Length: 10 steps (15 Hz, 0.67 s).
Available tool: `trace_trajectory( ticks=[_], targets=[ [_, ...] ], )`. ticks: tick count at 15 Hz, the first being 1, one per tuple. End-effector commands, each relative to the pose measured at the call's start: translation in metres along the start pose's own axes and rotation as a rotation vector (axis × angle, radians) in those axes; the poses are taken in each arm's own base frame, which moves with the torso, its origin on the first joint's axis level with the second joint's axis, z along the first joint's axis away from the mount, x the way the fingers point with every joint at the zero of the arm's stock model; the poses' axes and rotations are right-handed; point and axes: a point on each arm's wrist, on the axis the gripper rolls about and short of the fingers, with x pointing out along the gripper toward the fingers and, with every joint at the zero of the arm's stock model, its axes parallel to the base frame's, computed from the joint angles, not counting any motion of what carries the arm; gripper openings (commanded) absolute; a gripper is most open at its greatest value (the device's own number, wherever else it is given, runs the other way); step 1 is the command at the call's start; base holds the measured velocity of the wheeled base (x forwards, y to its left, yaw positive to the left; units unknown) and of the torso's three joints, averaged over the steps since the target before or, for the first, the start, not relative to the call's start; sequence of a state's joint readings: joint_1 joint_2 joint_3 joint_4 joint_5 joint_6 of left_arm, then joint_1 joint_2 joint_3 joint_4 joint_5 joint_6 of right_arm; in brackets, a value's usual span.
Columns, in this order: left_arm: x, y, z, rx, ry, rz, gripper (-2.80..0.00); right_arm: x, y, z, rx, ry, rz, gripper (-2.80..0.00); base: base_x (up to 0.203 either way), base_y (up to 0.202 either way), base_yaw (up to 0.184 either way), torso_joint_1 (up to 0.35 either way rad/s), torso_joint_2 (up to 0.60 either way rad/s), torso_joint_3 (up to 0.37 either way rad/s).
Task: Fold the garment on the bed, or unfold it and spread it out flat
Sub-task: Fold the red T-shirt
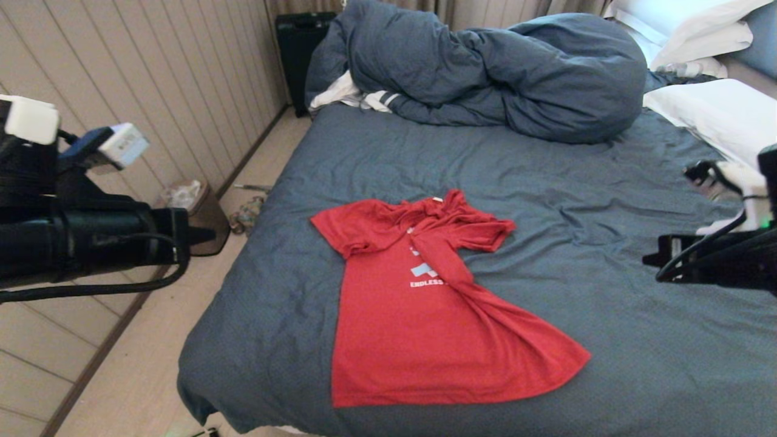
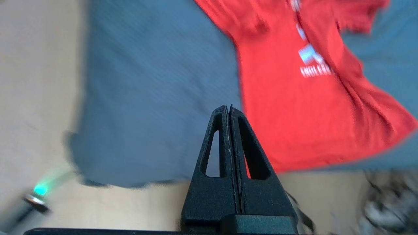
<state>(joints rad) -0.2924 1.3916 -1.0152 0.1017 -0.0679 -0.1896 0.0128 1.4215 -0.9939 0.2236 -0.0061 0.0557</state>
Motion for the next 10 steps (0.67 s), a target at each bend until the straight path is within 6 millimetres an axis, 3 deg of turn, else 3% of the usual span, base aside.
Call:
trace_trajectory(
  ticks=[1,3,6,7,8,10],
  targets=[
    [0.033,-0.008,-0.008,0.001,0.093,-0.023,-2.80,0.041,0.000,-0.027,-0.007,0.188,-0.003,-2.80,0.000,0.000,0.000,0.000,0.00,0.000],
    [0.047,-0.013,-0.009,-0.002,0.121,-0.032,-2.80,0.057,0.002,-0.053,-0.045,0.312,0.010,-2.80,0.000,0.000,0.000,0.000,0.00,0.000],
    [0.071,-0.014,-0.006,-0.016,0.133,-0.031,-2.80,0.079,0.002,-0.065,-0.070,0.402,0.016,-2.80,0.000,0.000,0.000,0.000,0.00,0.000],
    [0.080,-0.014,-0.004,-0.018,0.134,-0.030,-2.80,0.086,0.002,-0.067,-0.069,0.422,0.017,-2.27,0.000,0.000,0.000,0.000,0.00,0.000],
    [0.089,-0.014,-0.003,-0.019,0.130,-0.031,-2.80,0.092,0.003,-0.066,-0.069,0.422,0.025,0.00,0.000,0.000,0.000,0.000,0.00,0.000],
    [0.100,-0.015,0.005,-0.028,0.097,-0.038,-2.80,0.097,0.003,-0.060,-0.068,0.375,0.038,0.00,0.000,0.000,0.000,0.000,0.00,0.000]
  ],
)
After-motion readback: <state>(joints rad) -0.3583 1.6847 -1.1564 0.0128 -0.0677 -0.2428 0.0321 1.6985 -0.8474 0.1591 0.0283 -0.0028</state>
